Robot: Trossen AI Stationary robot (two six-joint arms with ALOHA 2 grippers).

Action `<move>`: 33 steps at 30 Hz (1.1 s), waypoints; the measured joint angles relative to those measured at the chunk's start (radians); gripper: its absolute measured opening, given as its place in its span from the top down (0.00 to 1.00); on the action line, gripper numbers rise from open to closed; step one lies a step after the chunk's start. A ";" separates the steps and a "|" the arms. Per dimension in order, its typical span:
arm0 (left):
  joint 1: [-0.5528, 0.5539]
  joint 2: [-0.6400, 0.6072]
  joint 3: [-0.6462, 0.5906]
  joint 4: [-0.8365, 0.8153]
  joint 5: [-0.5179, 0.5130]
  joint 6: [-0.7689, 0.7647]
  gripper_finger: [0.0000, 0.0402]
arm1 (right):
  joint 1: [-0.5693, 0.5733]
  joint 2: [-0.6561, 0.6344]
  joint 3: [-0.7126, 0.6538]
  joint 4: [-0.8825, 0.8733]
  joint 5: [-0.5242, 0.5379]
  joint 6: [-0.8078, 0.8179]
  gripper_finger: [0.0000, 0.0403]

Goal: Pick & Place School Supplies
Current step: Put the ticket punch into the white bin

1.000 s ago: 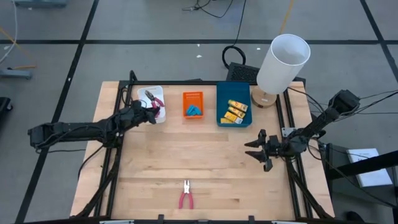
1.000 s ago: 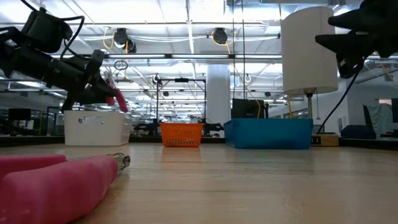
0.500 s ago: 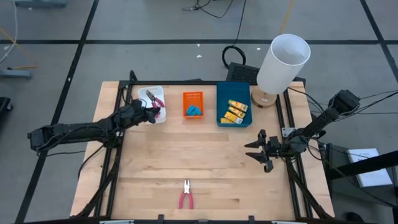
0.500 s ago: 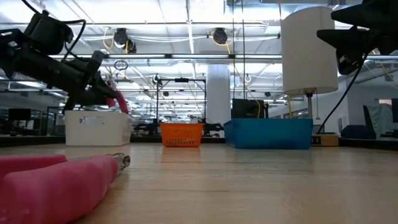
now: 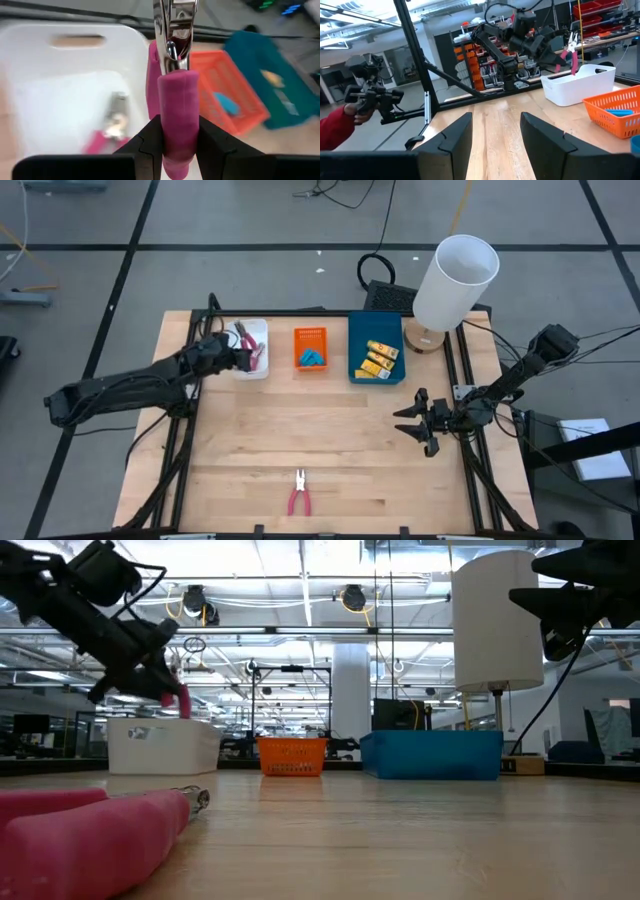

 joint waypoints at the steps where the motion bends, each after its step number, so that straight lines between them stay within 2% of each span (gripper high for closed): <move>1: 0.000 0.000 0.020 -0.045 -0.027 0.006 0.79 | 0.000 0.000 0.000 0.000 0.000 0.000 0.61; 6: 0.000 0.002 0.063 -0.168 -0.063 0.009 0.79 | 0.000 0.000 0.000 0.000 0.000 -0.002 0.61; 12: 0.000 0.028 0.031 -0.238 -0.067 -0.028 0.79 | -0.005 0.000 0.000 0.000 0.004 -0.010 0.61; 27: 0.000 0.154 0.030 -0.185 -0.068 -0.036 0.79 | -0.040 0.000 0.000 0.000 0.001 -0.007 0.61; 33: 0.000 0.181 0.030 -0.169 -0.102 -0.036 0.79 | -0.040 0.000 -0.001 -0.001 0.000 0.007 0.61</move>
